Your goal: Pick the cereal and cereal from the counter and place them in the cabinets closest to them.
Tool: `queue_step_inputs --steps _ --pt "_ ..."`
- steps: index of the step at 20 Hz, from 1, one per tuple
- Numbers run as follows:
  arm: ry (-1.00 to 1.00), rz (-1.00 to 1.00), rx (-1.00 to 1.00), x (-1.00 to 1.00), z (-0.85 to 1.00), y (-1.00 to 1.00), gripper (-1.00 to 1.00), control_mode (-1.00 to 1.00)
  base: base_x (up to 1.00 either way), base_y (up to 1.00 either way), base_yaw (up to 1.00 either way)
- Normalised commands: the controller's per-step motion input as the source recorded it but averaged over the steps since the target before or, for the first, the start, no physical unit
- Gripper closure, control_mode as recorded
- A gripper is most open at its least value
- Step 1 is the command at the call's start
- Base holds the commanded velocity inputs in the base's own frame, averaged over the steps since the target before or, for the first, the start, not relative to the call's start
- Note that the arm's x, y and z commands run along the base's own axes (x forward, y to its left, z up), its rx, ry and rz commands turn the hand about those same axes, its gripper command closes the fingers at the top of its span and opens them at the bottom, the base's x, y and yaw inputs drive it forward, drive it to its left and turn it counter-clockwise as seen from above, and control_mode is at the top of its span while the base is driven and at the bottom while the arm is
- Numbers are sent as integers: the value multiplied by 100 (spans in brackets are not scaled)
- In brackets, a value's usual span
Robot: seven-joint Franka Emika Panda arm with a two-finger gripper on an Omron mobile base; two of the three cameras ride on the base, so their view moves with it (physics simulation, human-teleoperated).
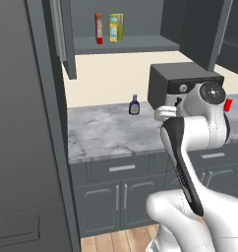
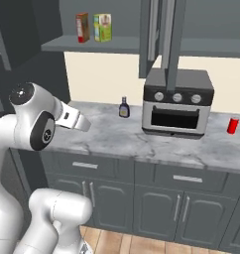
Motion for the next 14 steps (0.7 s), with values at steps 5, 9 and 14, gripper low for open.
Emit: queue_step_inputs --steps 5,9,14 --pt "0 0 0 0 0 0 -100 100 -21 0 0" --pt "0 0 0 0 0 0 -100 100 0 -9 0" --pt "0 0 0 0 0 0 -100 100 -3 -49 0"
